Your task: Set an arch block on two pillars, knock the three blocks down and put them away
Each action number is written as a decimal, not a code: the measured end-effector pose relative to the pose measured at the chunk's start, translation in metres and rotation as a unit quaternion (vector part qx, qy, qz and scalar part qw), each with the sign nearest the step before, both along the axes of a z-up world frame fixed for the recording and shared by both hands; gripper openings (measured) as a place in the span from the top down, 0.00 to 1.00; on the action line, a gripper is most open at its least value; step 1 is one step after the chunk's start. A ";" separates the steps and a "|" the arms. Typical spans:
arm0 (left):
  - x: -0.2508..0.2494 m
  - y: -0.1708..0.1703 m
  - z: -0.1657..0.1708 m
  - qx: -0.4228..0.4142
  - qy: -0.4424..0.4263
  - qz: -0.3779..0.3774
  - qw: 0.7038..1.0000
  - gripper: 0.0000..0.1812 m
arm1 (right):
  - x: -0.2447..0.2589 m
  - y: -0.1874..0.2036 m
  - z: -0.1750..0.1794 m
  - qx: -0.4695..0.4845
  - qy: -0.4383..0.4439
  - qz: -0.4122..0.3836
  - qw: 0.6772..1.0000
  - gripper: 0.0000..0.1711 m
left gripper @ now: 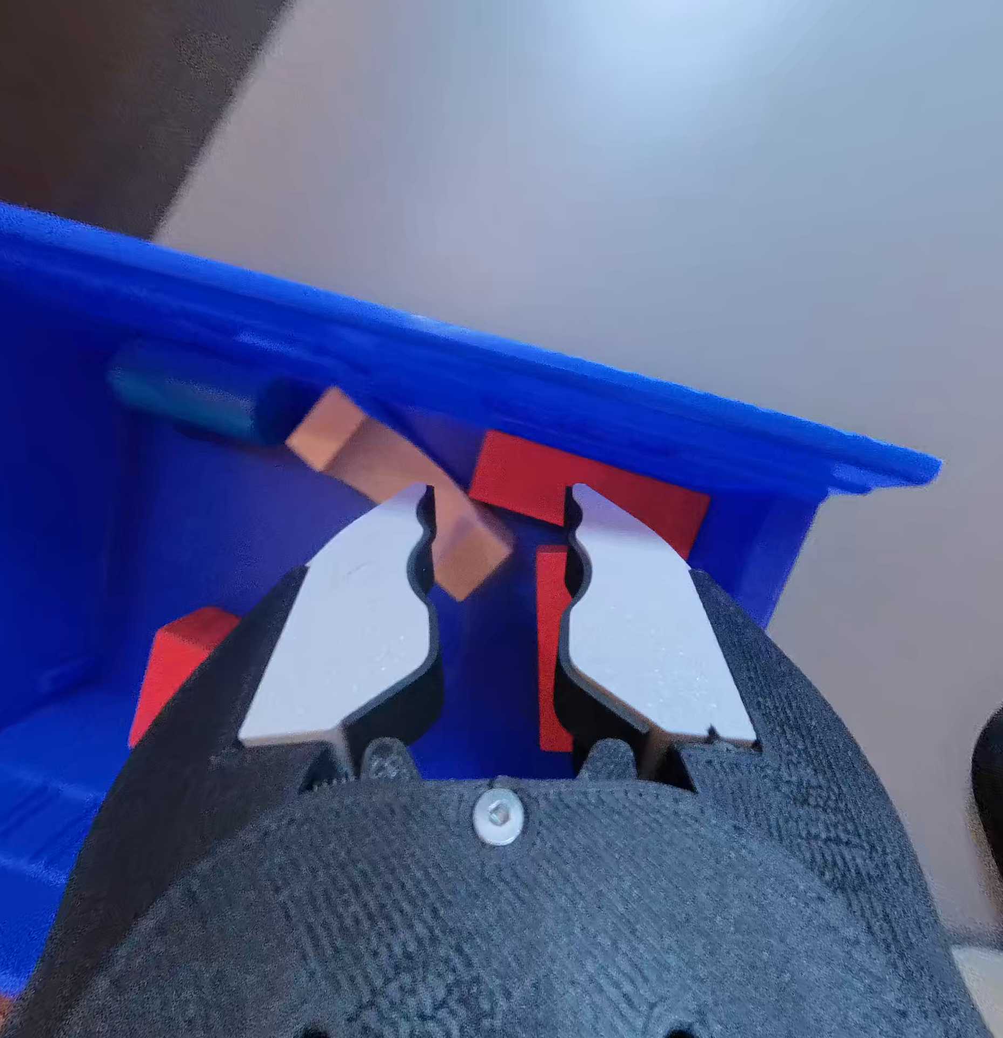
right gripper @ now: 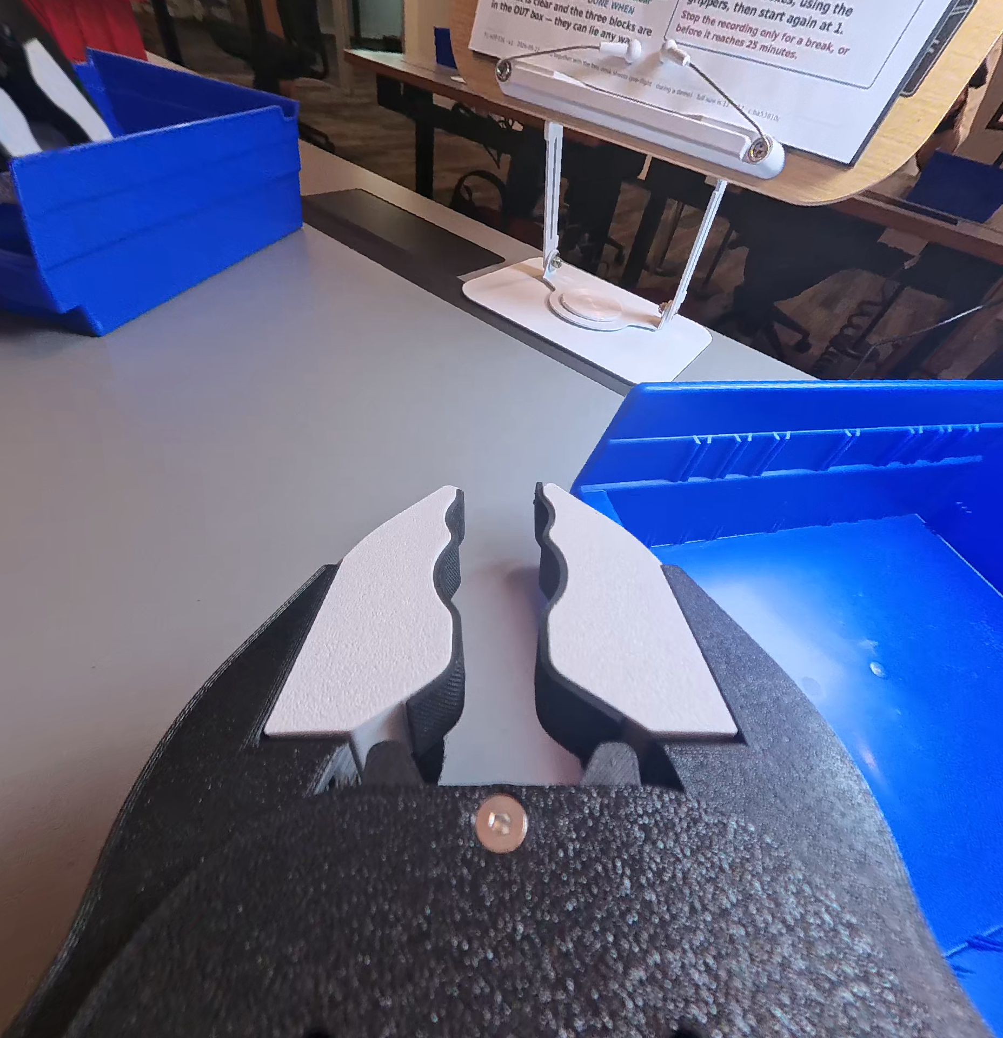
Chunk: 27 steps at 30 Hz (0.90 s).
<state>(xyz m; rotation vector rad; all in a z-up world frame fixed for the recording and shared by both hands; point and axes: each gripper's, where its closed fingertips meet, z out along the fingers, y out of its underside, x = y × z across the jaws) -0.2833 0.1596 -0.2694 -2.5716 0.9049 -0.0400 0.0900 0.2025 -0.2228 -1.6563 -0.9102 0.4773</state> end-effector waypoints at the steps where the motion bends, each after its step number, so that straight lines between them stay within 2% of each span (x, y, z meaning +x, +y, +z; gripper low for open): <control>1: 0.006 -0.007 -0.009 -0.023 0.005 -0.027 0.999 0.72 | 0.000 0.000 -0.001 -0.001 -0.001 0.001 1.000 0.86; 3: 0.012 -0.021 -0.027 -0.066 0.024 -0.074 0.995 0.58 | -0.001 -0.001 -0.003 -0.006 -0.005 0.004 1.000 0.86; 9: 0.019 -0.010 -0.030 -0.046 0.008 -0.085 0.995 0.47 | -0.004 -0.002 -0.009 -0.019 -0.012 0.013 1.000 0.86; 13: 0.028 -0.013 -0.033 -0.059 -0.047 -0.102 0.992 0.53 | -0.006 -0.003 -0.014 -0.031 -0.015 0.019 0.999 0.86; 19: 0.030 -0.010 -0.039 -0.101 -0.075 -0.099 0.987 0.48 | -0.005 -0.002 -0.024 -0.054 -0.021 0.019 0.998 0.86; 20: 0.027 -0.008 -0.041 -0.111 -0.072 -0.098 0.986 0.45 | -0.005 -0.001 -0.026 -0.060 -0.022 0.020 0.998 0.86; 24: 0.023 -0.009 -0.041 -0.155 -0.030 -0.136 0.978 0.46 | -0.004 -0.003 -0.033 -0.080 -0.029 0.025 0.996 0.86; 27: 0.024 -0.016 -0.040 -0.197 0.000 -0.153 0.968 0.54 | -0.004 -0.003 -0.033 -0.080 -0.032 0.025 0.996 0.86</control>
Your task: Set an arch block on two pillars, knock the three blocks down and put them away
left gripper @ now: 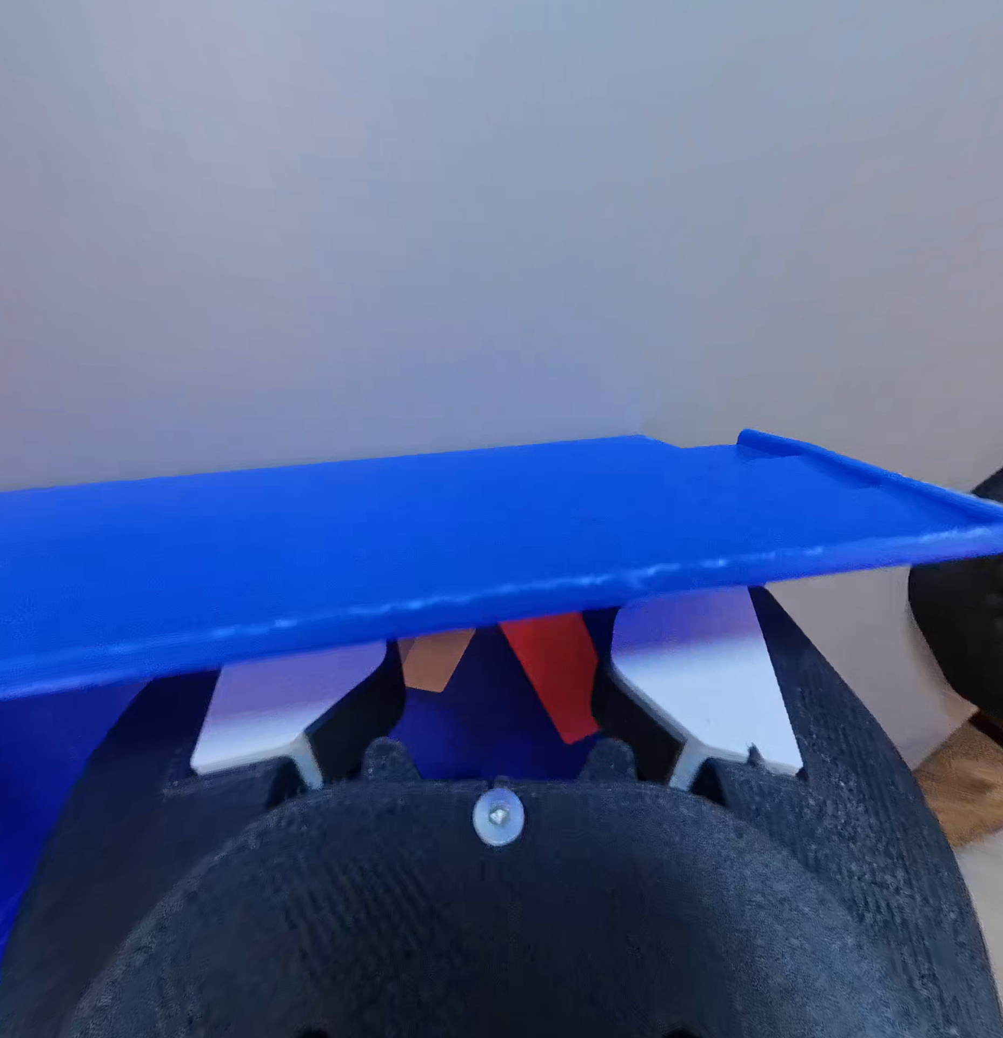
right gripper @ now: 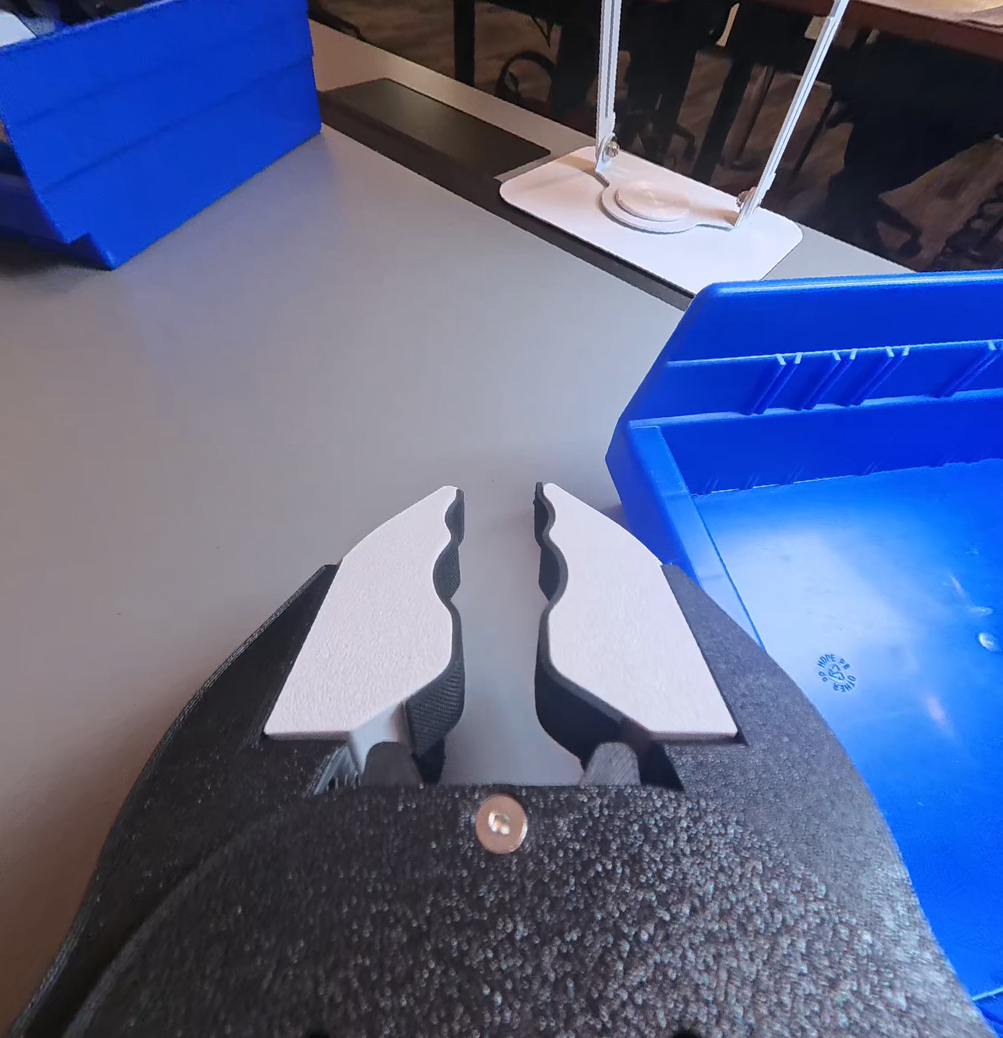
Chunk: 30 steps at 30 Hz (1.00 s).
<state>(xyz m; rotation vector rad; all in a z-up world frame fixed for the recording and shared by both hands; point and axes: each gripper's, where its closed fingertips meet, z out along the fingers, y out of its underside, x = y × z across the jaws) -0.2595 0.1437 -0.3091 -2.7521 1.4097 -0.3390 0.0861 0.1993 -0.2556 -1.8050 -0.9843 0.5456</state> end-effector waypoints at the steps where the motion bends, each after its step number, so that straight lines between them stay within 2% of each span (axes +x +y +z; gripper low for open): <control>1: 0.000 -0.001 0.000 -0.009 0.011 -0.002 1.000 0.57 | 0.000 0.000 0.001 0.001 0.001 0.001 1.000 0.86; 4: -0.004 -0.013 0.002 -0.042 0.034 -0.012 0.998 0.64 | 0.000 -0.001 0.003 0.004 0.001 0.003 1.000 0.86; 12: -0.016 -0.029 0.023 -0.015 0.034 -0.024 0.999 0.81 | 0.000 -0.002 0.002 0.004 -0.002 0.004 1.000 0.86; 18: -0.016 -0.057 0.041 -0.006 0.009 -0.049 0.999 0.88 | 0.001 -0.001 0.002 0.000 0.002 0.002 1.000 0.86; 21: -0.012 -0.065 0.055 0.030 -0.017 -0.067 0.997 0.99 | 0.001 0.000 0.001 -0.004 0.003 0.002 1.000 0.86; 26: -0.012 -0.084 0.068 0.040 -0.039 -0.073 0.996 1.00 | 0.000 -0.001 0.000 -0.007 0.000 0.004 1.000 0.86; 30: -0.022 -0.088 0.055 0.046 -0.015 -0.054 0.997 1.00 | -0.001 -0.003 -0.003 -0.010 -0.006 0.009 1.000 0.86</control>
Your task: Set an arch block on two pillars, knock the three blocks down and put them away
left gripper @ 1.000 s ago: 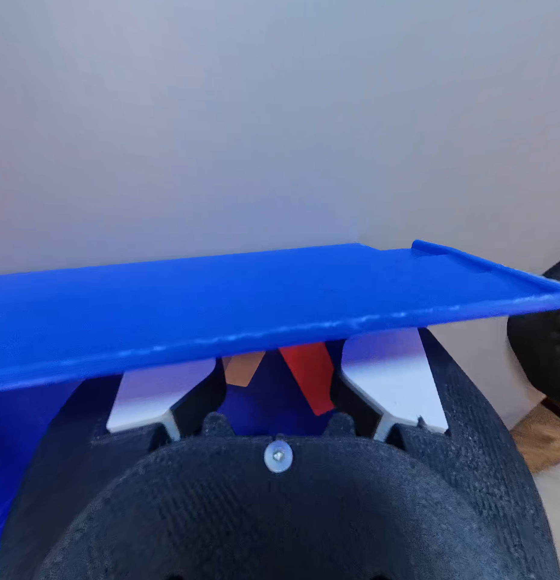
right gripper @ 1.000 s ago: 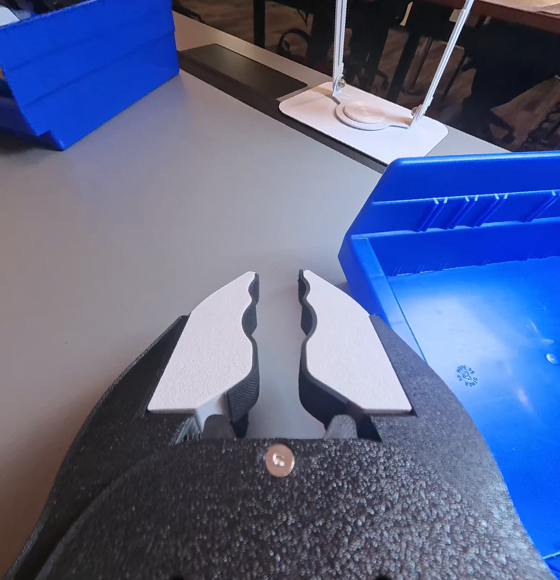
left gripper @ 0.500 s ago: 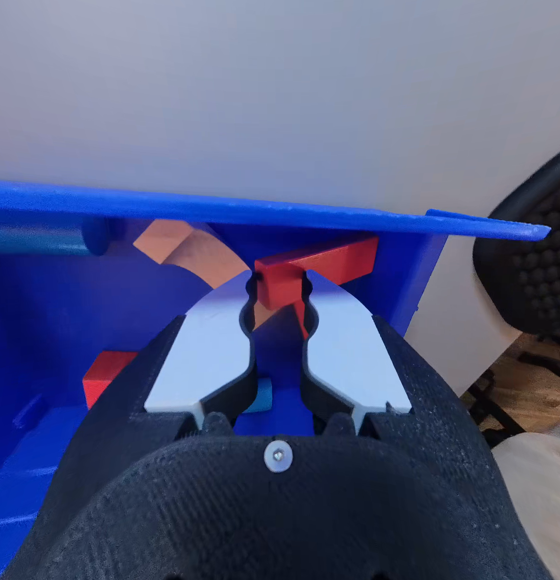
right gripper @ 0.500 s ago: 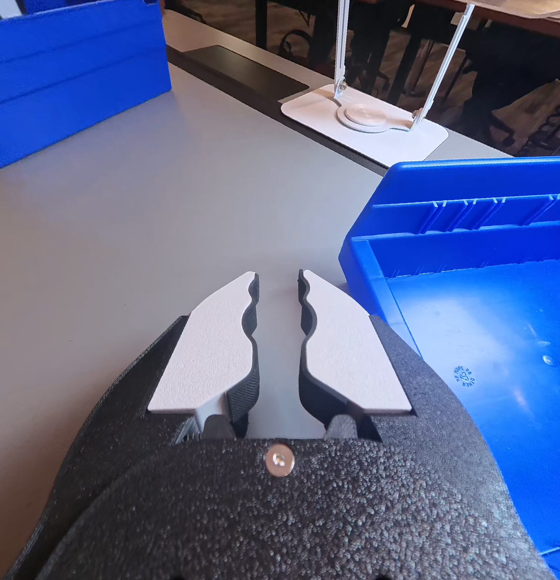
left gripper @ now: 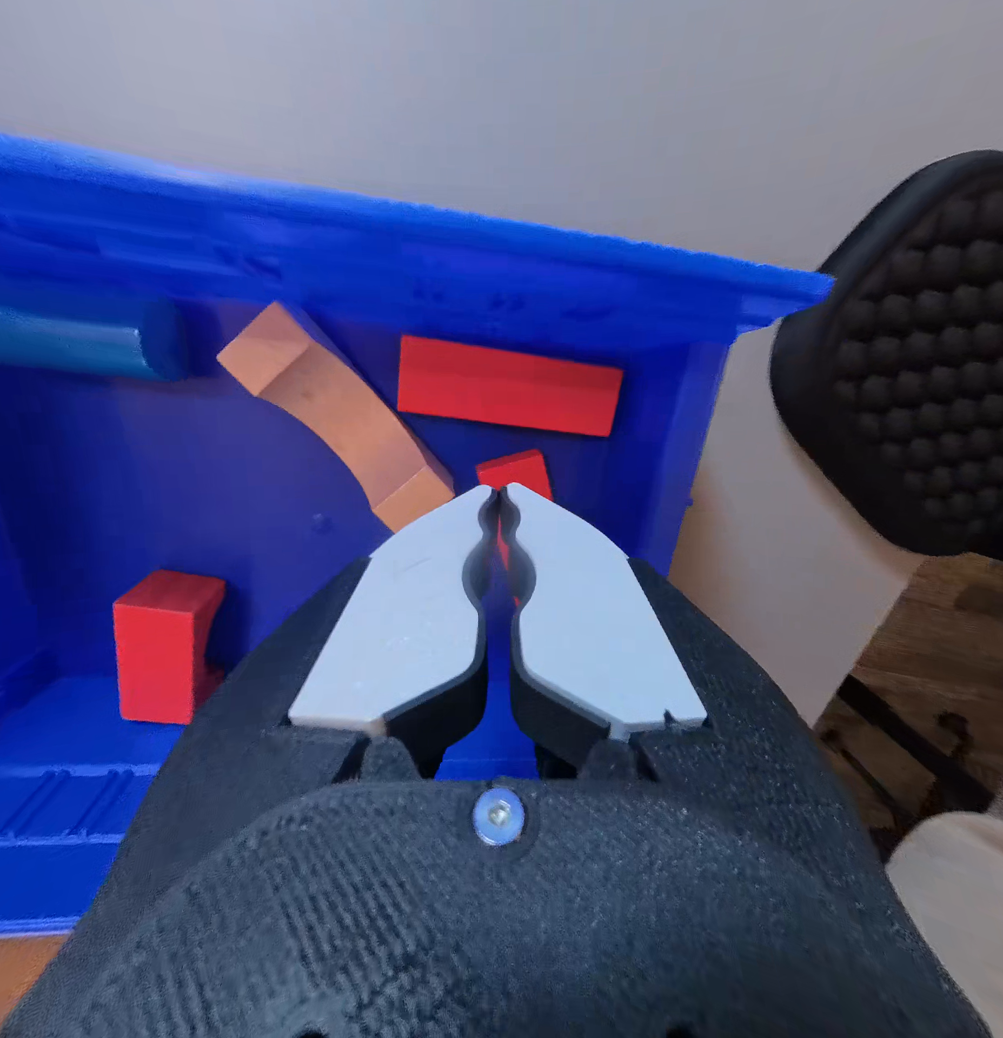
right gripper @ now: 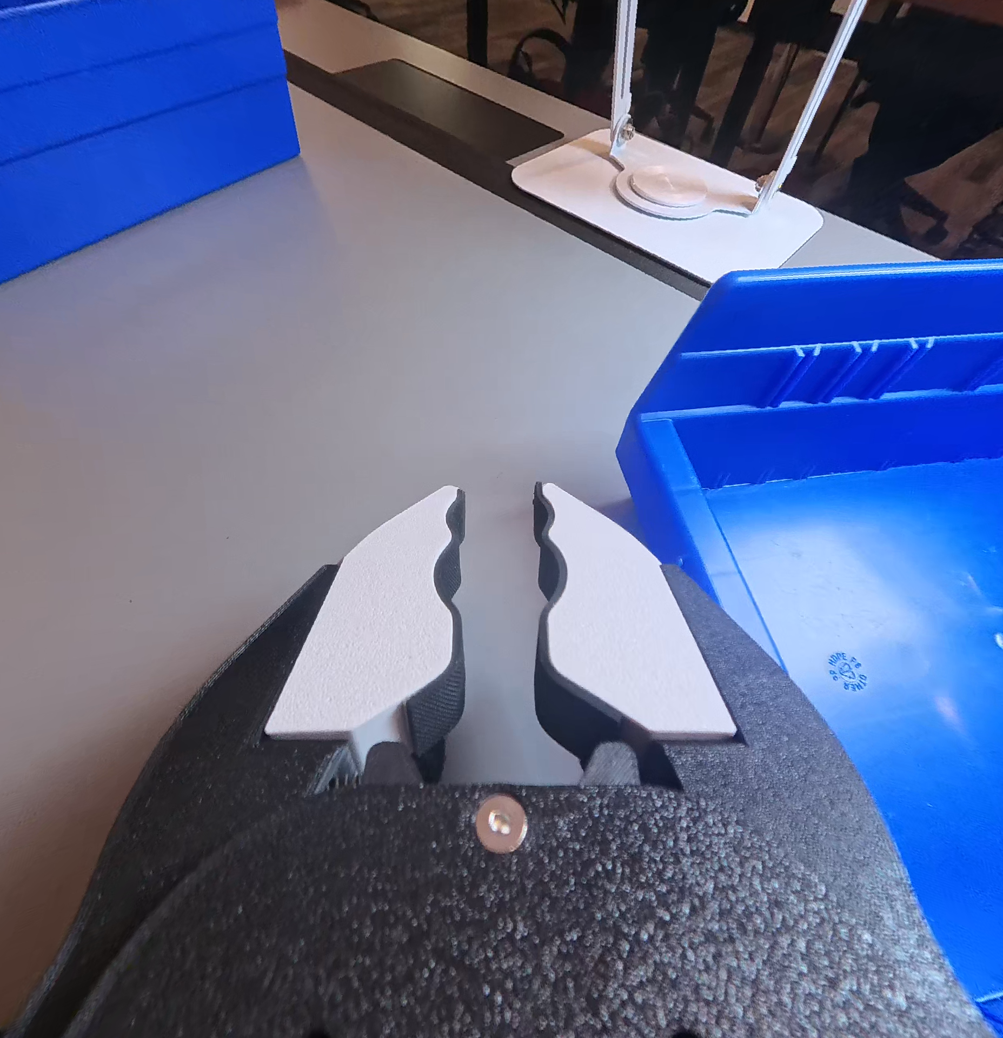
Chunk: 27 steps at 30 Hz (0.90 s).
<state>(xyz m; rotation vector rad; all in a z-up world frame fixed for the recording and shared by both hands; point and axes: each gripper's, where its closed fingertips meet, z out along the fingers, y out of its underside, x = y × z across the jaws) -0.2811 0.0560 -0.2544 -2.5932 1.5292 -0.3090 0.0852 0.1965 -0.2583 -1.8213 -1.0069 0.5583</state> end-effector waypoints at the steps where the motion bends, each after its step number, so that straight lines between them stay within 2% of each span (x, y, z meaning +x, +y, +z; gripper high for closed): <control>1: -0.001 0.001 -0.005 0.009 0.005 0.008 1.000 1.00 | 0.000 -0.001 0.000 0.000 -0.002 0.001 1.000 0.86; 3: 0.004 -0.005 -0.014 0.004 -0.004 0.022 1.000 0.84 | 0.000 -0.002 0.000 0.001 -0.004 0.004 1.000 0.87; 6: 0.014 -0.020 -0.030 -0.022 -0.011 0.030 0.999 0.73 | -0.001 -0.003 -0.004 -0.004 -0.009 0.008 1.000 0.87; 9: 0.024 -0.016 -0.037 0.011 -0.015 0.042 0.999 0.72 | -0.003 -0.005 -0.007 -0.007 -0.017 0.013 1.000 0.87; 11: 0.023 -0.008 -0.043 0.038 0.006 0.047 0.998 0.66 | -0.003 -0.006 -0.008 -0.007 -0.021 0.016 1.000 0.87; 16: 0.027 0.001 -0.046 0.056 0.012 0.052 0.997 0.59 | -0.004 -0.008 -0.010 -0.005 -0.032 0.022 0.999 0.87; 20: 0.024 -0.003 -0.044 0.057 0.031 0.050 0.997 0.62 | -0.003 -0.008 -0.011 -0.007 -0.037 0.024 0.999 0.87; 23: -0.001 -0.014 -0.044 0.053 0.102 0.024 0.993 0.66 | -0.004 -0.009 -0.012 -0.007 -0.040 0.027 0.999 0.87; 27: -0.027 -0.025 -0.055 0.011 0.135 0.066 0.989 0.66 | -0.005 -0.011 -0.016 -0.010 -0.049 0.032 0.998 0.87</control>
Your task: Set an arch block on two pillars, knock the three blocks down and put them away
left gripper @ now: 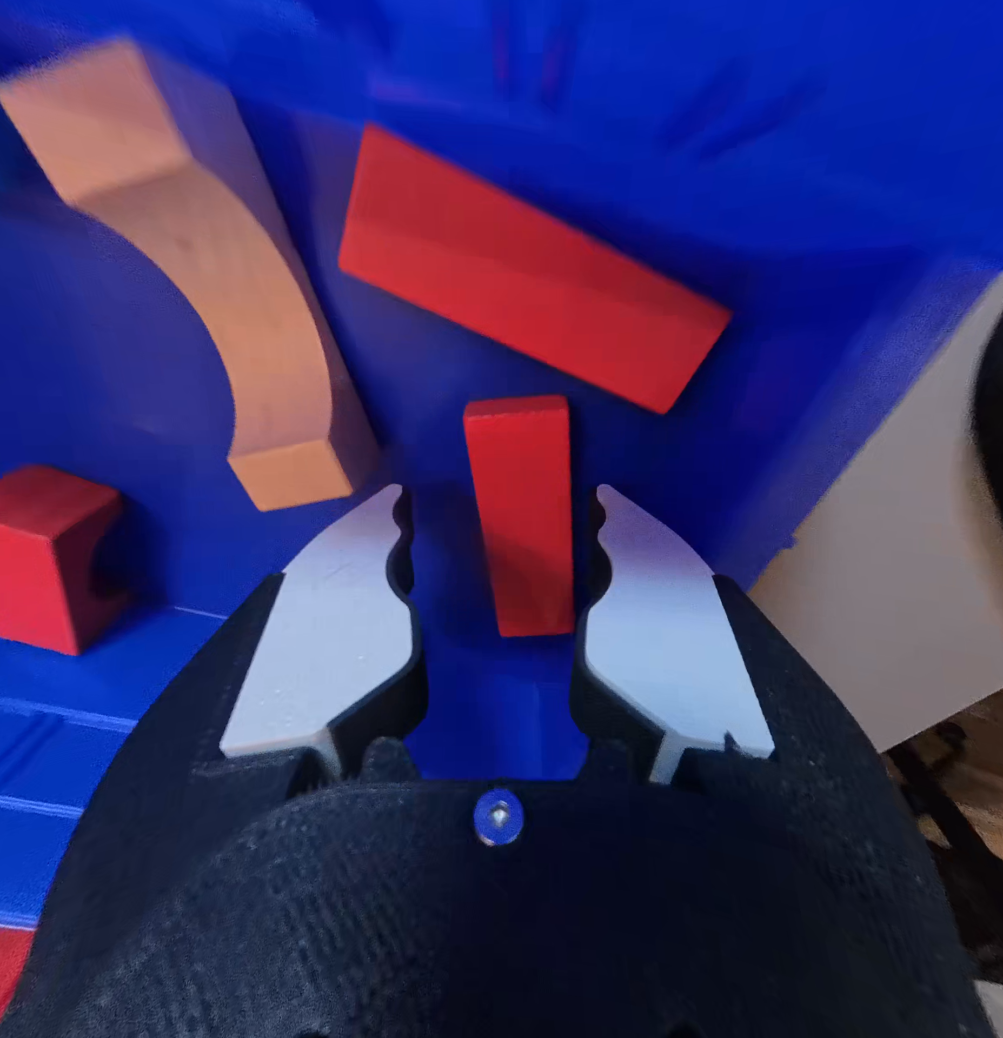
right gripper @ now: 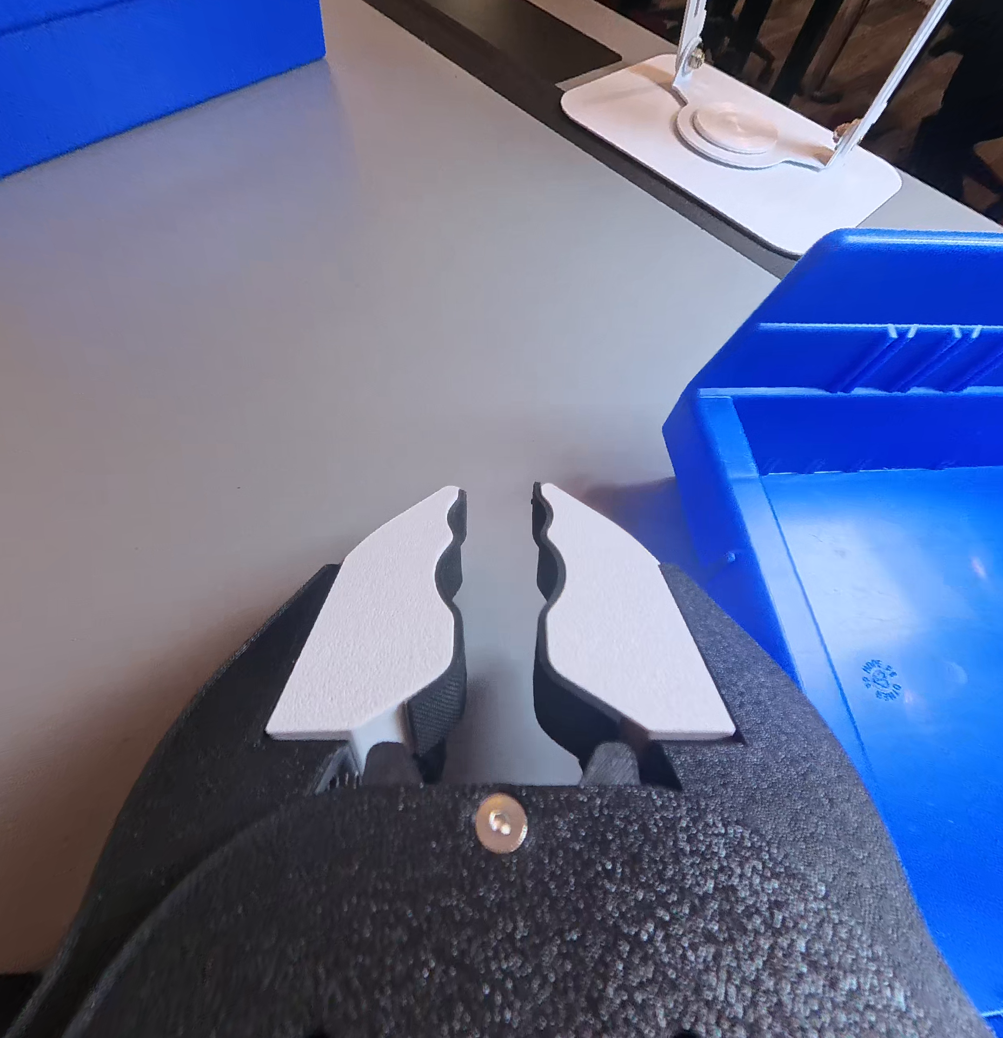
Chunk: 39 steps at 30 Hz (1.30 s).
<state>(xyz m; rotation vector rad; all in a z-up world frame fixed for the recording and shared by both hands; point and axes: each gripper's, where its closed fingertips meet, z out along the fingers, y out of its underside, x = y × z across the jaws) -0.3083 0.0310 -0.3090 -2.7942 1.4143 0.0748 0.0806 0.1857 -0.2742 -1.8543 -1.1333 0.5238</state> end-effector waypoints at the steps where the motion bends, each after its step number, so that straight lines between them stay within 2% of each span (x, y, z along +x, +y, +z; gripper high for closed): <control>1: -0.005 -0.003 -0.004 -0.013 0.007 0.006 1.000 0.69 | 0.000 0.000 0.000 0.001 -0.002 0.000 1.000 0.87; 3: -0.002 -0.006 -0.004 -0.024 -0.010 0.007 1.000 0.74 | 0.000 0.000 0.000 0.002 -0.003 0.000 1.000 0.87; 4: -0.003 -0.003 -0.003 -0.008 -0.003 -0.014 1.000 0.81 | 0.000 0.000 0.000 0.002 -0.003 0.000 1.000 0.87; 6: -0.005 0.000 0.005 0.021 0.009 -0.049 0.999 0.81 | 0.000 -0.001 0.002 0.005 0.001 0.000 1.000 0.87; 8: 0.007 0.011 0.028 0.077 -0.040 -0.046 0.995 0.81 | -0.003 -0.002 0.008 0.013 0.014 0.006 1.000 0.87; 10: 0.017 0.024 0.068 0.159 -0.096 -0.040 0.982 0.82 | -0.008 -0.007 0.020 0.027 0.039 0.020 0.999 0.86; 12: 0.040 0.035 0.118 0.266 -0.183 -0.041 0.945 0.82 | -0.016 -0.016 0.035 0.045 0.071 0.043 0.996 0.83; 14: 0.075 0.031 0.162 0.345 -0.284 -0.059 0.893 0.82 | -0.027 -0.030 0.053 0.063 0.104 0.072 0.990 0.79; 17: 0.136 0.016 0.191 0.404 -0.402 -0.086 0.817 0.82 | -0.047 -0.062 0.083 0.069 0.153 0.133 0.977 0.75; 20: 0.199 0.000 0.179 0.383 -0.500 -0.113 0.769 0.82 | -0.065 -0.098 0.108 0.048 0.187 0.209 0.959 0.76; 26: 0.279 0.003 0.152 0.315 -0.581 -0.133 0.739 0.82 | -0.096 -0.148 0.133 0.024 0.138 0.342 0.929 0.75; 28: 0.292 0.009 0.141 0.315 -0.568 -0.148 0.746 0.82 | -0.106 -0.156 0.133 0.023 0.104 0.370 0.923 0.74; 31: 0.297 0.015 0.126 0.316 -0.554 -0.162 0.753 0.84 | -0.117 -0.145 0.120 0.043 0.044 0.363 0.930 0.74; 32: 0.296 0.013 0.123 0.316 -0.557 -0.163 0.750 0.93 | -0.119 -0.142 0.114 0.042 0.028 0.359 0.932 0.77; 34: 0.292 0.014 0.117 0.332 -0.557 -0.158 0.744 1.00 | -0.120 -0.138 0.101 0.036 -0.002 0.357 0.933 0.81; 39: 0.288 0.019 0.088 0.311 -0.532 -0.132 0.777 1.00 | -0.120 -0.131 0.072 0.002 -0.024 0.355 0.935 0.81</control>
